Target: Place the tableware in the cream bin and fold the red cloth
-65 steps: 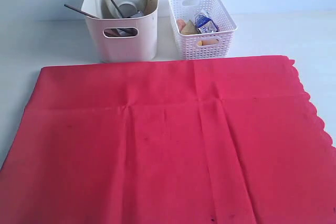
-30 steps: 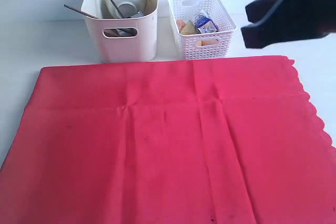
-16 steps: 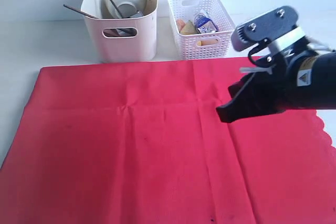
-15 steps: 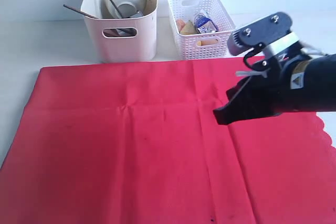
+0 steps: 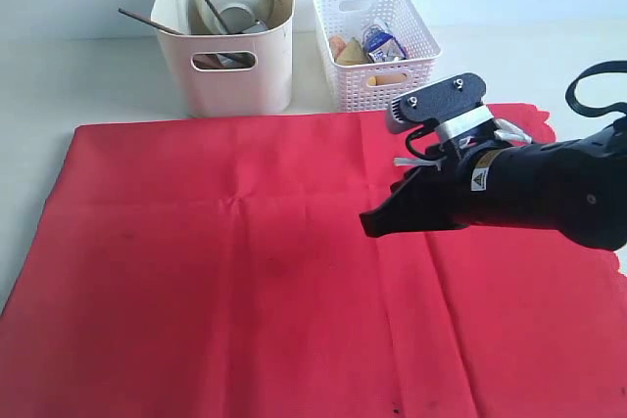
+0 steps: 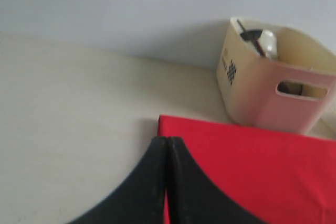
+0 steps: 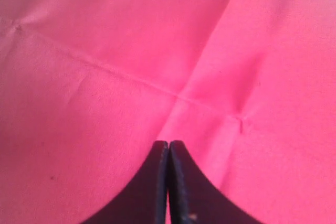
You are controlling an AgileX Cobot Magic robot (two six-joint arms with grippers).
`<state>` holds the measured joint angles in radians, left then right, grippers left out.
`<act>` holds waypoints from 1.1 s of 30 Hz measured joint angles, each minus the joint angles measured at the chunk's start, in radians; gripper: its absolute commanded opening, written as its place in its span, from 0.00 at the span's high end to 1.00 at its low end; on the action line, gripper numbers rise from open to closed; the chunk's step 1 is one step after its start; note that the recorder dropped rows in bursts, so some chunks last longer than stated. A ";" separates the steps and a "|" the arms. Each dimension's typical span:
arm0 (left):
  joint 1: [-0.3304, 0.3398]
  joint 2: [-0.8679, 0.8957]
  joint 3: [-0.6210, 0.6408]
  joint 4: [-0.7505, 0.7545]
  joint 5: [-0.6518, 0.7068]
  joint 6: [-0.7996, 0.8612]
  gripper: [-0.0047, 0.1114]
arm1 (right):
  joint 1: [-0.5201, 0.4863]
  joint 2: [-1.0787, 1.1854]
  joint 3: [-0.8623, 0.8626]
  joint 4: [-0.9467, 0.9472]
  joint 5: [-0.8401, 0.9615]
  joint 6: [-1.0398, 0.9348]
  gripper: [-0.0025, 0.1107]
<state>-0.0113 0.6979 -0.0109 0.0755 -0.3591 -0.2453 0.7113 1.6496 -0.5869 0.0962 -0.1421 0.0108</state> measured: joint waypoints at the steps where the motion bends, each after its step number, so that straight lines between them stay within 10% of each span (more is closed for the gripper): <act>1: 0.000 0.053 -0.004 0.006 -0.016 0.002 0.93 | 0.000 0.002 0.000 0.000 -0.005 0.000 0.98; 11: 0.000 0.638 -0.131 0.092 -0.120 0.002 0.46 | 0.000 0.002 0.000 0.001 -0.031 0.000 0.98; 19: 0.000 0.902 -0.188 0.254 -0.261 -0.016 0.27 | 0.000 0.002 0.000 0.001 -0.033 0.000 0.98; 27: 0.000 1.058 -0.234 0.266 -0.308 -0.016 0.29 | 0.000 0.002 0.000 0.001 -0.033 0.000 0.98; 33: 0.000 1.120 -0.272 0.320 -0.332 -0.016 0.62 | 0.000 0.002 0.000 0.001 -0.035 0.000 0.98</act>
<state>-0.0113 1.8182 -0.2826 0.3951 -0.6909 -0.2617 0.7113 1.6512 -0.5869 0.0968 -0.1767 0.0108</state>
